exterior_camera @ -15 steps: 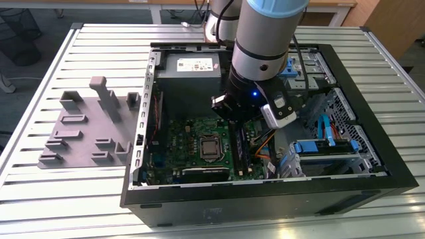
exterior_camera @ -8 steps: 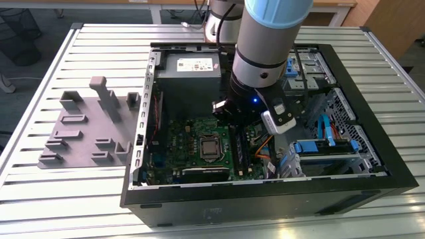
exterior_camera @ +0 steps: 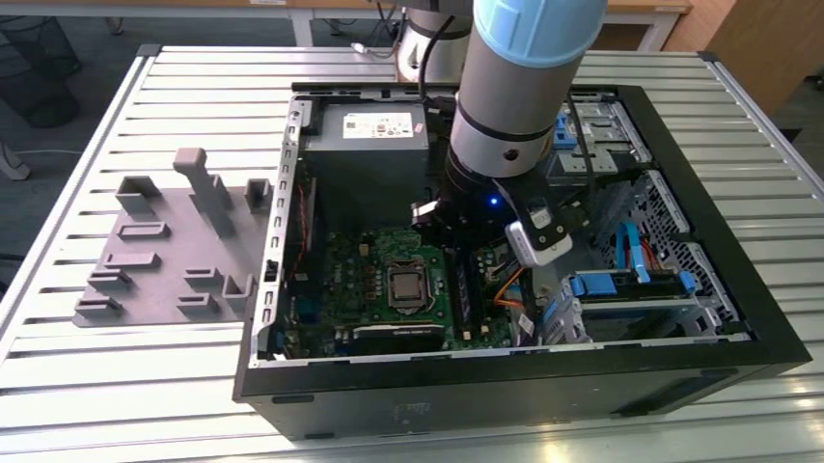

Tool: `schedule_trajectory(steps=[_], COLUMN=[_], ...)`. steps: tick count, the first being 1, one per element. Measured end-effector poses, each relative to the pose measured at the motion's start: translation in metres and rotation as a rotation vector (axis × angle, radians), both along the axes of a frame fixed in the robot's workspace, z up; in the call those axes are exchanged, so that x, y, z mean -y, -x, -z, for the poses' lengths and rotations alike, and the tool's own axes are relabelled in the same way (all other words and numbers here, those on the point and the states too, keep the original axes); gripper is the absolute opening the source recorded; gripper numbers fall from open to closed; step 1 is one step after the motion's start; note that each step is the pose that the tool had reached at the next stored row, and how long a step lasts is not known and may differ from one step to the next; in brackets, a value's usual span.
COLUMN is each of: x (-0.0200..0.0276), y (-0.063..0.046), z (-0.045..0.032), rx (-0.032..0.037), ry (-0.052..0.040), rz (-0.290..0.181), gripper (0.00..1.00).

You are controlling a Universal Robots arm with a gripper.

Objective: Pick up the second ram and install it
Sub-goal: 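Insert the second ram into the second slot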

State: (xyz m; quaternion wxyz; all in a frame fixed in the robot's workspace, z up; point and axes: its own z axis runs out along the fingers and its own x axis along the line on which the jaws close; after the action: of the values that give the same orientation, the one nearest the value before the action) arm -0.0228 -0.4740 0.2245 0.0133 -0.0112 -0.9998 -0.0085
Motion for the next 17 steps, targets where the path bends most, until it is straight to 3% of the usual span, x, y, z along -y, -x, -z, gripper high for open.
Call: schedule_trajectory(steps=[17], x=[0.0027], y=[-0.0004], z=[0.0029], rx=[0.0001], ry=[0.0014], rz=[0.000], gripper=[0.14])
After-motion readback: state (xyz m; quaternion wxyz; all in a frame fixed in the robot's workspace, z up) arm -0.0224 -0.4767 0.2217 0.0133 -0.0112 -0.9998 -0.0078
